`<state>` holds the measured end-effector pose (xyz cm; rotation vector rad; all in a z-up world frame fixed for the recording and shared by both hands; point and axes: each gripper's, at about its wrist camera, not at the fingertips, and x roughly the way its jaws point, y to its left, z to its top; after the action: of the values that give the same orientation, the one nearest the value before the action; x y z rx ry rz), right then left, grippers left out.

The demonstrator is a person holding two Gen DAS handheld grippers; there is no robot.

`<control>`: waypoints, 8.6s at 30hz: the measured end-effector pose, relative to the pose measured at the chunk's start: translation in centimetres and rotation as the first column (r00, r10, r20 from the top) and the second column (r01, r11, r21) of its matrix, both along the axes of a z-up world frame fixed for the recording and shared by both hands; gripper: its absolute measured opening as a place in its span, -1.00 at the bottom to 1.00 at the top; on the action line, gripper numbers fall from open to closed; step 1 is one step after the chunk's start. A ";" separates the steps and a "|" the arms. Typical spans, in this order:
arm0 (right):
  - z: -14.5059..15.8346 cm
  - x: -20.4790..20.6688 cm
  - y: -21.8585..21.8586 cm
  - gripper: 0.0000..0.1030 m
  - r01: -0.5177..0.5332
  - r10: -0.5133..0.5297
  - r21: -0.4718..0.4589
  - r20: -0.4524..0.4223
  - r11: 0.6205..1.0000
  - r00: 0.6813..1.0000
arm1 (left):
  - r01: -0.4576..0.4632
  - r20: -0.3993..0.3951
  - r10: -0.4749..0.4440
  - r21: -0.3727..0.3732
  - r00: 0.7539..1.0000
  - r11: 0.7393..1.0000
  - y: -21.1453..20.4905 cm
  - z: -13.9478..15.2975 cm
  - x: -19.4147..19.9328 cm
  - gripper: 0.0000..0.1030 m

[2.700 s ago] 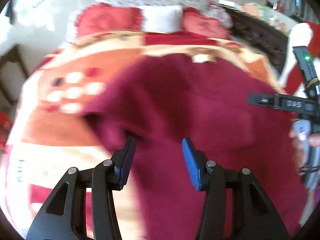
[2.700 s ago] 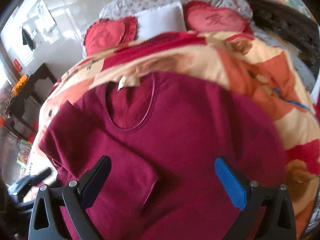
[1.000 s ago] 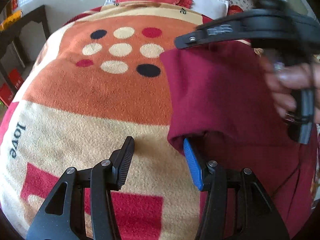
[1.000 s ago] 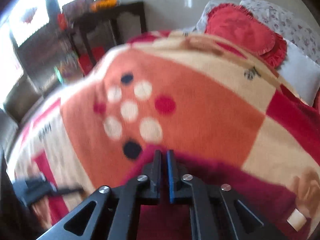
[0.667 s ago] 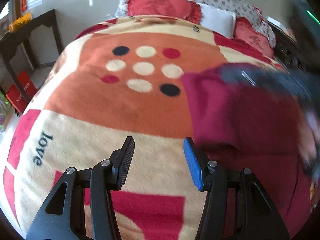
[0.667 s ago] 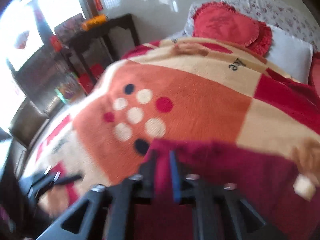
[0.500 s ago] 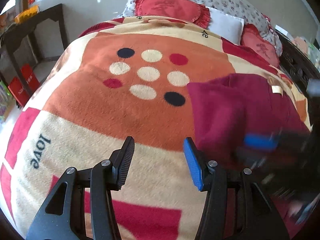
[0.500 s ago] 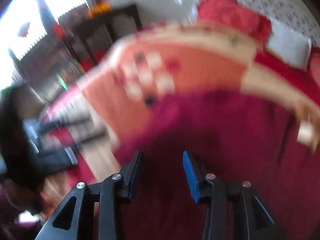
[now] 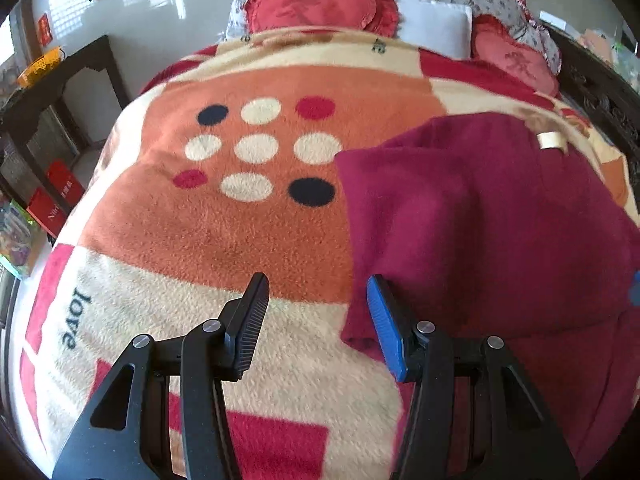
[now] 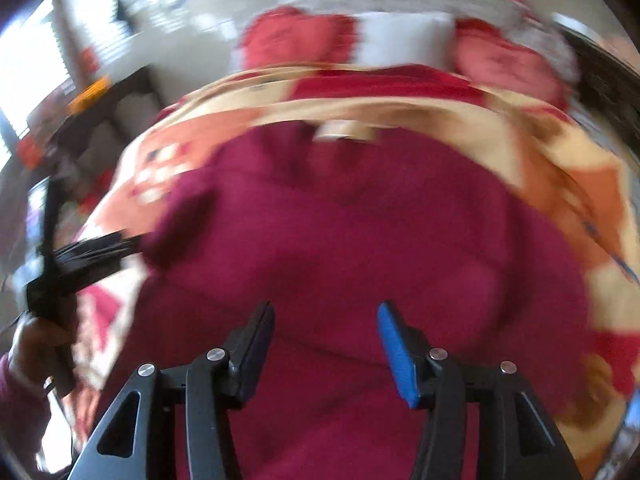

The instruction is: Fold small clothes

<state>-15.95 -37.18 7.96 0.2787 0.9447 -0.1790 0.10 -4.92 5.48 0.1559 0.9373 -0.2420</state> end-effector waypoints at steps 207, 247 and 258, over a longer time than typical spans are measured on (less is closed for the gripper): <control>0.3 -9.7 -6.9 -0.04 0.226 -0.223 0.087 -0.039 0.970 0.974 | 0.100 -0.032 -0.099 0.020 0.995 0.995 -4.9 1.9 -5.2 -0.14; -5.3 -25.2 4.0 0.11 -0.062 0.101 0.328 -0.104 0.943 0.989 | 0.199 -0.402 -0.244 -0.152 0.882 0.968 5.3 -3.2 -23.5 0.06; -1.3 -25.5 3.7 -0.83 -0.133 0.141 0.294 -0.007 0.947 0.990 | 0.261 -0.380 -0.350 -0.268 0.856 0.927 4.5 -0.2 -22.9 -0.85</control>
<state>-41.44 -33.53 6.69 0.4832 1.0153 0.0874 -22.81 -0.41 5.30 0.0586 1.3123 -0.6918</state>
